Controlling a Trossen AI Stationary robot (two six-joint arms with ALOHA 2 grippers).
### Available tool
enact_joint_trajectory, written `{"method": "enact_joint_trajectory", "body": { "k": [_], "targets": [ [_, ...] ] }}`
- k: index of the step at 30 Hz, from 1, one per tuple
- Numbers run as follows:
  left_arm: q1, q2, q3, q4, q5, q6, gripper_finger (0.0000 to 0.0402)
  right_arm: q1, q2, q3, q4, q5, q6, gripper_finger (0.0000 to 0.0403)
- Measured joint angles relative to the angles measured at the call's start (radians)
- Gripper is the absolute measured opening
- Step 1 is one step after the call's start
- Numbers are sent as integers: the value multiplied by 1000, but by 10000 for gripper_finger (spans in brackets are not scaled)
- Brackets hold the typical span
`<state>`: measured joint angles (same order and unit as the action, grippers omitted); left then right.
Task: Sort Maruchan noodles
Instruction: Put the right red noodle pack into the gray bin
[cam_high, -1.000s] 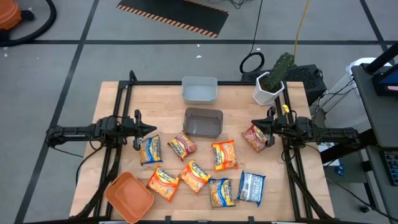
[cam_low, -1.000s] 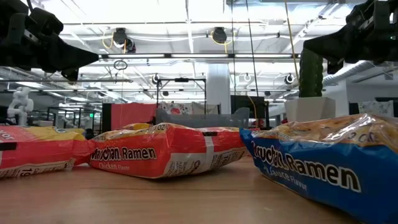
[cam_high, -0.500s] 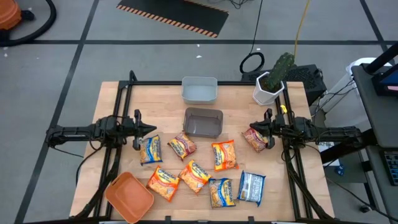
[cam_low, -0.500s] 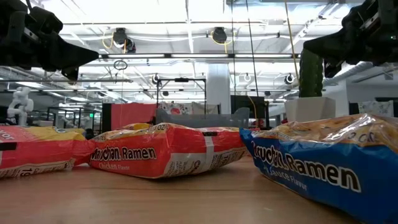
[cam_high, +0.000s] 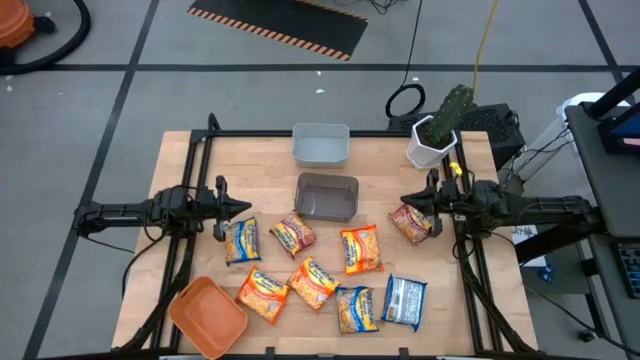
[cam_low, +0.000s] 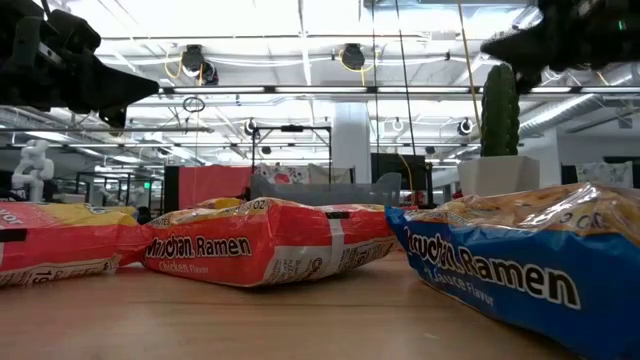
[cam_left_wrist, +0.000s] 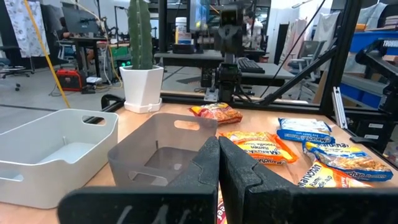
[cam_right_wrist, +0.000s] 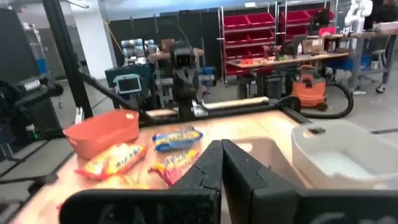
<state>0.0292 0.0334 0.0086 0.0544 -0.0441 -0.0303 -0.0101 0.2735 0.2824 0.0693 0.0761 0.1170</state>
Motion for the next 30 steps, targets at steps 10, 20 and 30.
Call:
{"method": "enact_joint_trajectory", "body": {
  "k": [10,20,30],
  "targets": [
    [0,0,0,1,0,0,1,-1,222,330,-149,1,-81,0],
    [0,0,1,1,1,0,1,-1,456,829,-545,26,-100,0],
    [0,0,1,2,1,0,1,-2,710,1167,-789,55,0,0]
  ]
}}
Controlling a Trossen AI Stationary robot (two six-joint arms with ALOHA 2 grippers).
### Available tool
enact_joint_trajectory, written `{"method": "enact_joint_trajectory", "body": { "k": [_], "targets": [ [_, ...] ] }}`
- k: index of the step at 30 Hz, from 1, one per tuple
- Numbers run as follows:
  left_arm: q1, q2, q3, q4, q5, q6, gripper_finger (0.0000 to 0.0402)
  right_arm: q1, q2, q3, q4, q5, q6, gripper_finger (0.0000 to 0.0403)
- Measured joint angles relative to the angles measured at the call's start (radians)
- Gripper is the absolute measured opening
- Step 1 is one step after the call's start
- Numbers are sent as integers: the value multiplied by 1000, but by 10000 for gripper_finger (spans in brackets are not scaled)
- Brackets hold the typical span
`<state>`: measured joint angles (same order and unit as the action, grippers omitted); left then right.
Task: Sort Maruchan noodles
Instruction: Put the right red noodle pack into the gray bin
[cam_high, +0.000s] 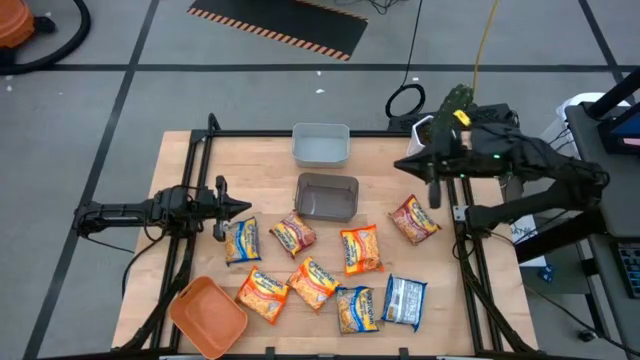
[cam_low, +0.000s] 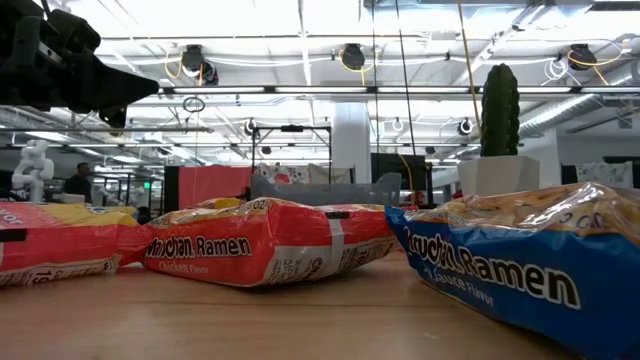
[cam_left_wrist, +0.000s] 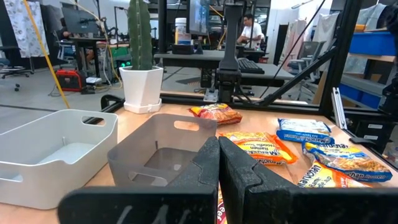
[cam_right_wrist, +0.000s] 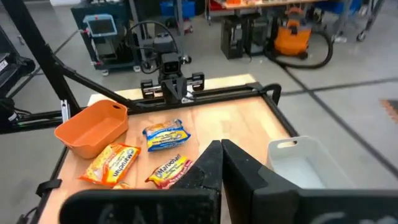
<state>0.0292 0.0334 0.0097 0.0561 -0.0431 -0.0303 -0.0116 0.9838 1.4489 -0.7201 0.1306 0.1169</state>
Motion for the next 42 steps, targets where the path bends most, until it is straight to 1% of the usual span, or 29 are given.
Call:
{"method": "enact_joint_trajectory", "body": {
  "k": [3,6,10,14,16,18,21,23,26,29,31,32,34,37,40,42],
  "targets": [
    [0,0,0,0,0,0,1,0,57,35,-38,0,42,0],
    [0,0,0,0,0,0,1,0,95,37,-81,-2,109,0],
    [0,0,0,0,-1,3,1,0,144,37,-172,-4,265,0],
    [-1,0,1,6,-3,-52,1,0,163,27,-272,-1,380,0],
    [-1,0,1,12,-4,-74,1,-7,163,13,-307,-2,394,0],
    [-1,0,1,23,-11,-131,1,-23,163,-6,-349,-3,393,0],
    [-1,18,1,50,-41,-226,1,-53,158,-32,-403,-39,394,0],
    [-8,31,6,69,-40,-238,1,-73,156,-50,-423,-74,395,0],
    [-27,69,45,75,-38,-192,1,-97,157,-73,-448,-112,393,0],
    [-34,123,99,68,-42,-129,1,-122,156,-108,-451,-117,392,0],
    [-34,168,143,70,-48,-130,1,-142,153,-137,-459,-115,379,0],
    [-34,193,167,68,-49,-133,1,-152,152,-150,-460,-128,359,0],
    [-36,249,226,63,-49,-133,1,-173,148,-176,-459,-191,318,1],
    [-44,340,357,12,-49,-134,1,-198,139,-217,-461,-290,292,10],
    [-46,433,521,-120,-51,-116,1,-201,125,-261,-482,-291,285,27],
    [-46,490,625,-215,-71,-100,1,-201,116,-297,-490,-286,276,41]
  ]
}}
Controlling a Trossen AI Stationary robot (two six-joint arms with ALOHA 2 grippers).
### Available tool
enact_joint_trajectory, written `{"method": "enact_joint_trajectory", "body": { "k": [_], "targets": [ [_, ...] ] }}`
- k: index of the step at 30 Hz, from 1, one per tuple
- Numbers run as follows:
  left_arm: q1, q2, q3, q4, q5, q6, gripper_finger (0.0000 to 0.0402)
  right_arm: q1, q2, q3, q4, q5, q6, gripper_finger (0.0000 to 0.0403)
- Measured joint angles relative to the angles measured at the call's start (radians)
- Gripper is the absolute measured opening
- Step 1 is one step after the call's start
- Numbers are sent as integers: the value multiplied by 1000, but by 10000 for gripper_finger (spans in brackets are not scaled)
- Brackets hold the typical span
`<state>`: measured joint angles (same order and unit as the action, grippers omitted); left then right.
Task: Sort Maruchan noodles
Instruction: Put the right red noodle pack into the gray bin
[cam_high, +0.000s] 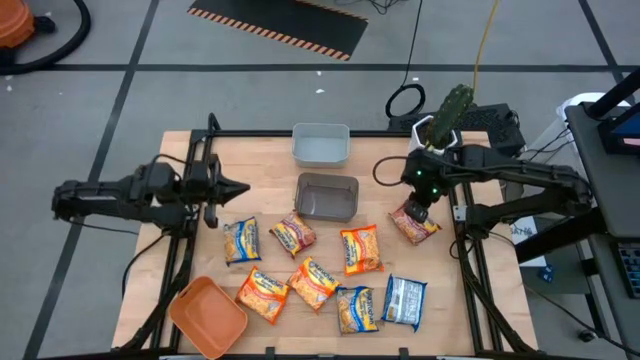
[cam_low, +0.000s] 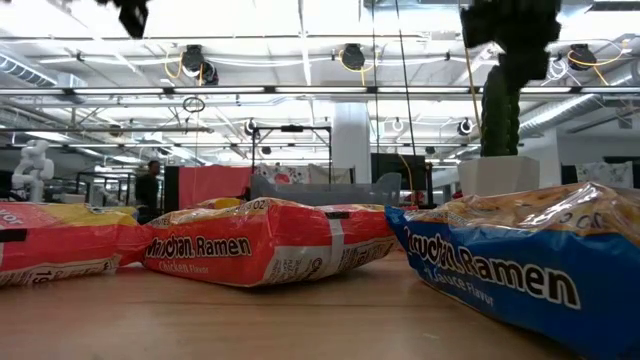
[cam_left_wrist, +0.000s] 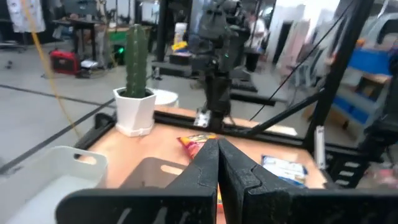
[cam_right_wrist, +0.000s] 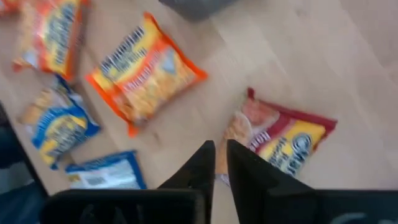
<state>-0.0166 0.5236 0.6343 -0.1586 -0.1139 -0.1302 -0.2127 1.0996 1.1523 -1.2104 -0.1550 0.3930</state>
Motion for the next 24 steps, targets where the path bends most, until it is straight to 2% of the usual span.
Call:
{"method": "enact_joint_trajectory", "body": {
  "k": [5,12,19,24],
  "targets": [
    [10,139,215,-175,-113,18,1,10,-38,-127,-21,-6,36,85],
    [10,329,420,-266,-122,14,1,78,-114,-270,-86,-30,155,158],
    [18,472,482,-267,-121,1,1,98,-146,-372,-80,-18,141,218],
    [18,534,482,-251,-81,-40,1,104,-132,-370,-61,-6,117,228]
  ]
}}
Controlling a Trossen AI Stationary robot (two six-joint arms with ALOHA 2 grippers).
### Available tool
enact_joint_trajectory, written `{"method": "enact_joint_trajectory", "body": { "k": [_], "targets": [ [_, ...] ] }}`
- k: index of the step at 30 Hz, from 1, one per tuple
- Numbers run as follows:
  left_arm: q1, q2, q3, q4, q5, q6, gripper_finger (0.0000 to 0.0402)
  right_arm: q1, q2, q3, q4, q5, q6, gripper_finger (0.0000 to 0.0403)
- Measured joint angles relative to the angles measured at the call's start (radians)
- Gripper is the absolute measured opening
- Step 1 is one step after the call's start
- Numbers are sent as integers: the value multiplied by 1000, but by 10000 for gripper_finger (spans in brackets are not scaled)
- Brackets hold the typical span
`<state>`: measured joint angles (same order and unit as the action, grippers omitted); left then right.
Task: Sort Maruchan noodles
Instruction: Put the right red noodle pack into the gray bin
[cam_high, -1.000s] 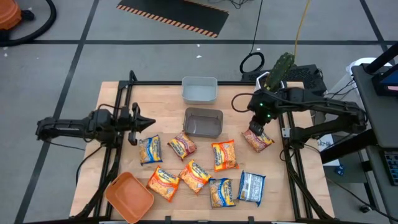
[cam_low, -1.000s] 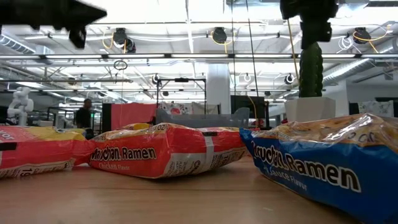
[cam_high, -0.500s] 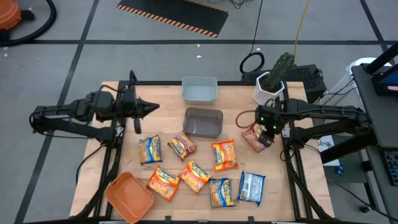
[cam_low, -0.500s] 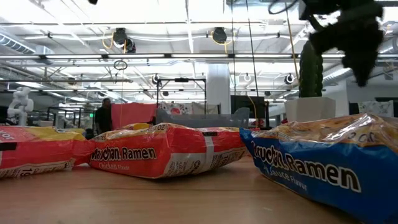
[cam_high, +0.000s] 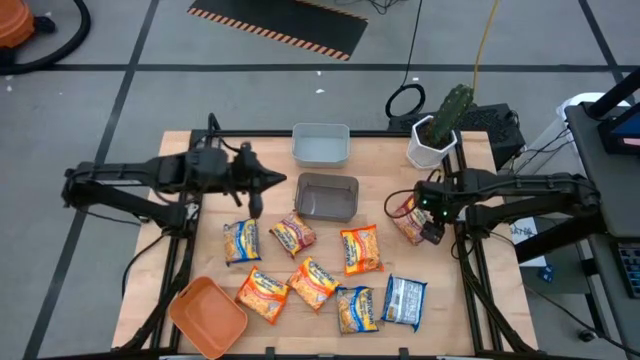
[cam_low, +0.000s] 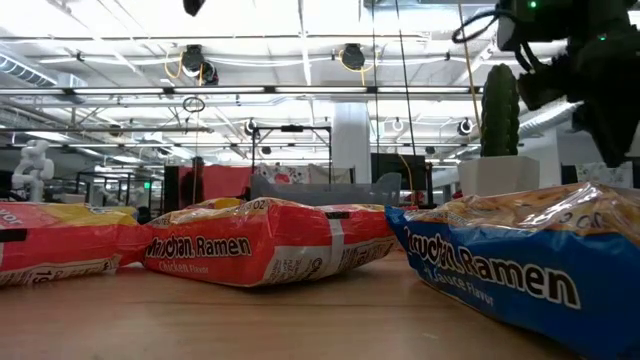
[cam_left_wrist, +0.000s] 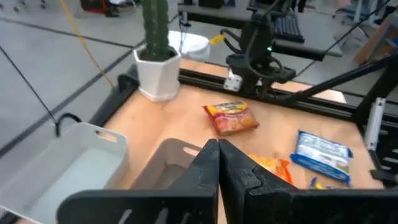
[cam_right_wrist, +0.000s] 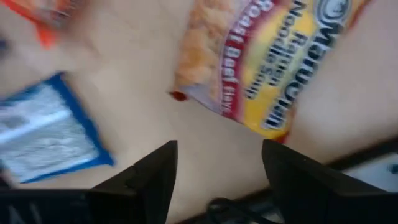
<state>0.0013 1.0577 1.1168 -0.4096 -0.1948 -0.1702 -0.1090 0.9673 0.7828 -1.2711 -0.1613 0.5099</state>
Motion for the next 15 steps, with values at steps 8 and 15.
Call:
{"method": "enact_joint_trajectory", "body": {
  "k": [8,15],
  "targets": [
    [-9,63,0,-26,64,-40,1,0,50,-83,74,32,-7,229],
    [-34,44,0,-37,100,-41,1,0,105,-104,97,48,-59,229]
  ]
}}
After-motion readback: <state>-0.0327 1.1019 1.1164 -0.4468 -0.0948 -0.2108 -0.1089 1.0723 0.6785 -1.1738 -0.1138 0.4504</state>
